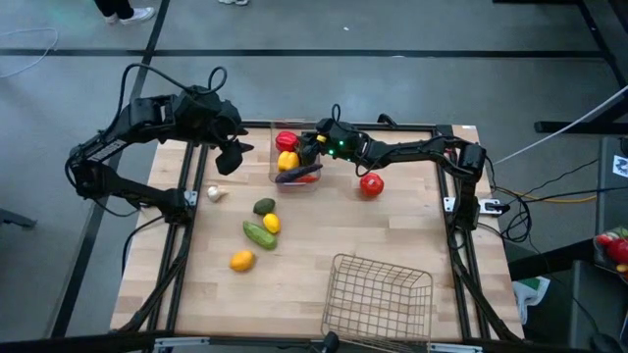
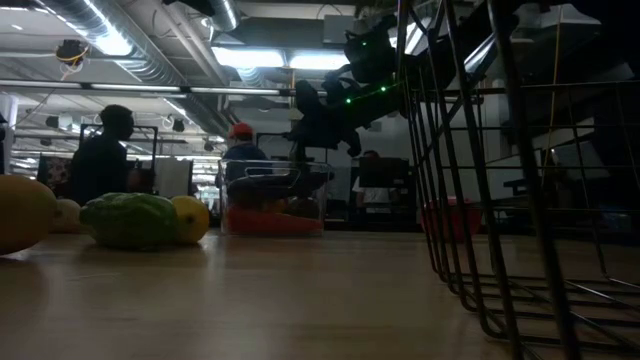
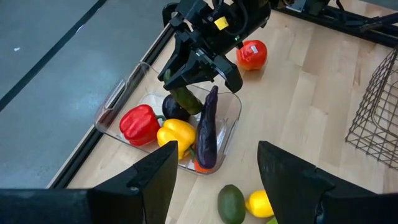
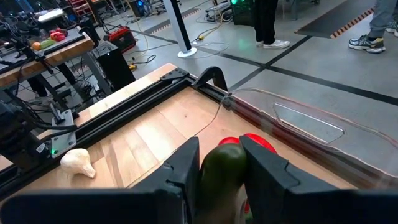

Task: Sort produce into baskets
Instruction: Put the green chili pepper into the transparent bin, then put the top yellow lemon into the gold wire basket

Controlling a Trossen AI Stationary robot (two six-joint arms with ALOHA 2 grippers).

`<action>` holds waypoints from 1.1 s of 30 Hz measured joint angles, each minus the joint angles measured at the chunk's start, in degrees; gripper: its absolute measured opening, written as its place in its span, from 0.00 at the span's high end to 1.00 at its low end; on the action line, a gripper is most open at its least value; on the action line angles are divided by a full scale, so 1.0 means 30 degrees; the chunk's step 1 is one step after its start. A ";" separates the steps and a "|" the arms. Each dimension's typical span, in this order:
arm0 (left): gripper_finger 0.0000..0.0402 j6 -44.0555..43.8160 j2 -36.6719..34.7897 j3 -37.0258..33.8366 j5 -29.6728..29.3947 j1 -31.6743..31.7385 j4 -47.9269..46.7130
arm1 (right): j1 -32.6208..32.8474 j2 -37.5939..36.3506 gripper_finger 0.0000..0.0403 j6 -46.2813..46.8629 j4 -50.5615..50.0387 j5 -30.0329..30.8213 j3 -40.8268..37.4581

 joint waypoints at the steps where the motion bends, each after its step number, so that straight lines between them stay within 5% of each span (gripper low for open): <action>1: 0.46 0.0000 0.0000 0.0000 0.0000 0.0000 0.0000 | 0.0000 0.0000 0.74 -0.0007 0.0000 0.0006 0.0000; 22: 0.46 0.0000 0.0000 -0.0007 0.0000 -0.0001 0.0000 | 0.0007 -0.0022 0.72 0.0627 0.0000 -0.0007 0.0000; 33: 0.46 -0.0102 0.0000 -0.0007 0.0000 0.0000 -0.0004 | 0.0007 -0.0022 0.43 0.0627 0.0004 -0.0007 0.0000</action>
